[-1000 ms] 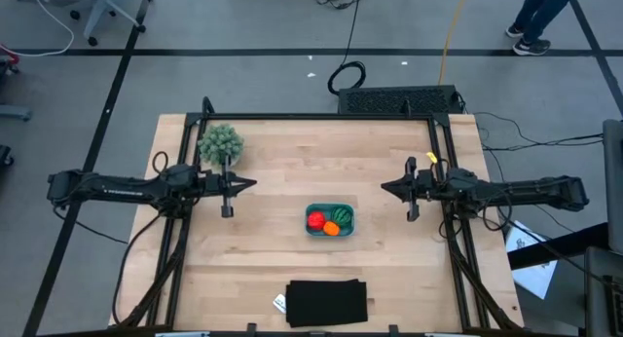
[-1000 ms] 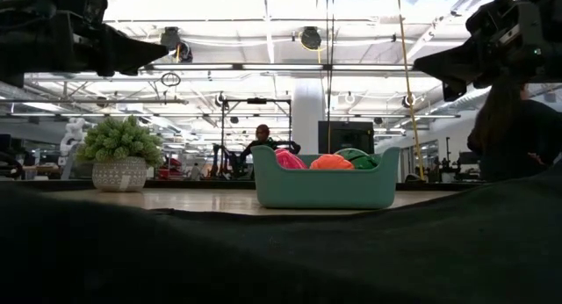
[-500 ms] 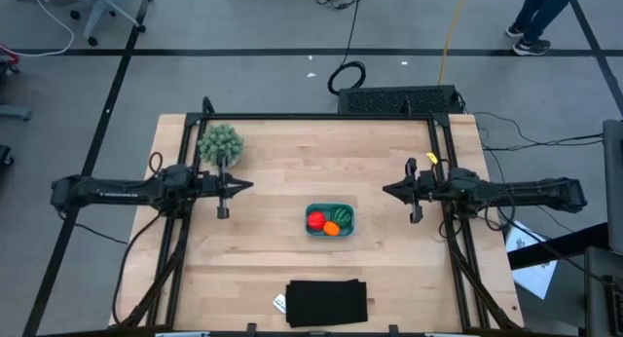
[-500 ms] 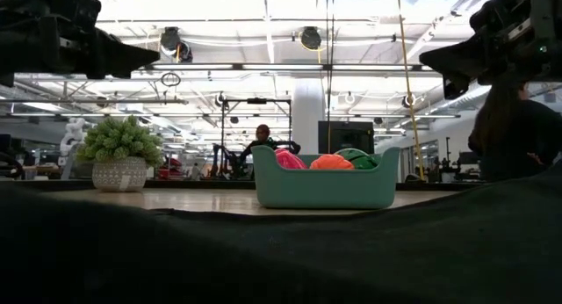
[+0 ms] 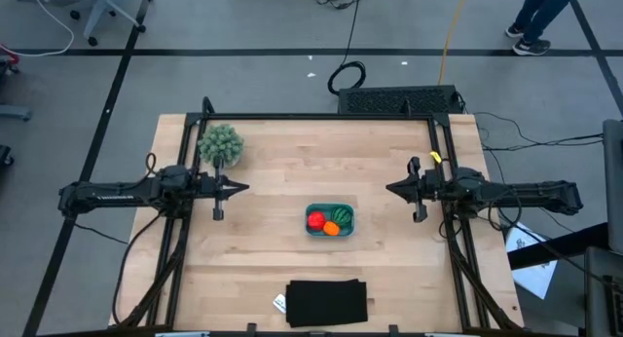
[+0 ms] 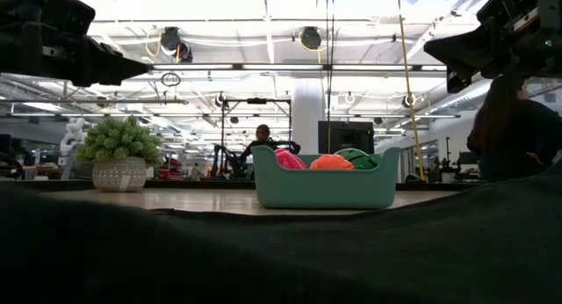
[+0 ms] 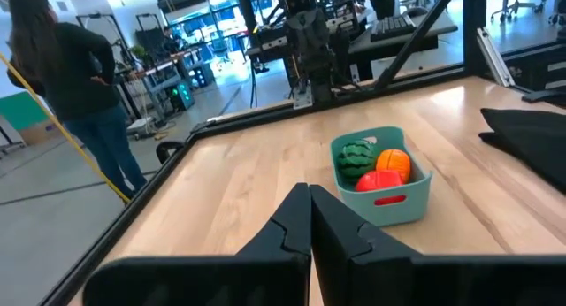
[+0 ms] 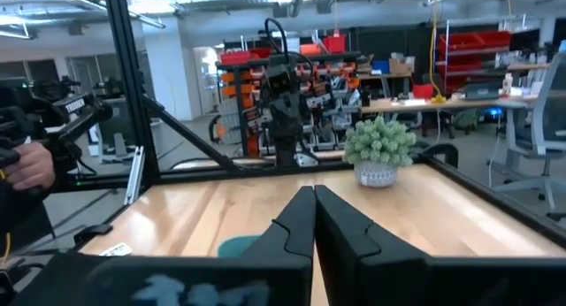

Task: Pick and placing Produce into tupperware
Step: Return to Home Position

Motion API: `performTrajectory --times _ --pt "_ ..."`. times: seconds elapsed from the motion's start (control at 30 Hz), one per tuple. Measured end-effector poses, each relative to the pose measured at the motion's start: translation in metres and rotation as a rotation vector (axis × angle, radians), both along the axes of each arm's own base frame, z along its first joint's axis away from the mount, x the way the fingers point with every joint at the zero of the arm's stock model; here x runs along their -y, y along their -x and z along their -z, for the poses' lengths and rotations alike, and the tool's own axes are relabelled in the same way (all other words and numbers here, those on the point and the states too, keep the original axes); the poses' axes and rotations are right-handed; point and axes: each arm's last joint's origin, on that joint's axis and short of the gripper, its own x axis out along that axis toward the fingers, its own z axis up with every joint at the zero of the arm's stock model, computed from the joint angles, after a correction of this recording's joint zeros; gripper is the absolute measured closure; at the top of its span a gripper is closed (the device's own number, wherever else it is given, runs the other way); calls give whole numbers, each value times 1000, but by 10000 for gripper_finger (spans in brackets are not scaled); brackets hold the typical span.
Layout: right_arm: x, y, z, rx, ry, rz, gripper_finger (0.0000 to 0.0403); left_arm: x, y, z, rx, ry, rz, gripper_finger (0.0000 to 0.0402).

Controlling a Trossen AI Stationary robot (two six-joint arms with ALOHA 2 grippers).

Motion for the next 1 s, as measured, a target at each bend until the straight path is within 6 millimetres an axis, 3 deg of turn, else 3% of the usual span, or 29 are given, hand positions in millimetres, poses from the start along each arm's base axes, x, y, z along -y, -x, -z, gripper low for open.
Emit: performTrajectory --times 0.4,0.63,1.0 --pt "0 8 -5 57 15 4 403 1 13 -14 -109 51 0 401" --pt "-1 13 -7 89 15 4 403 3 13 -13 -128 13 44 401" --pt "-1 16 -7 89 5 3 403 4 7 -3 -17 -31 117 401"
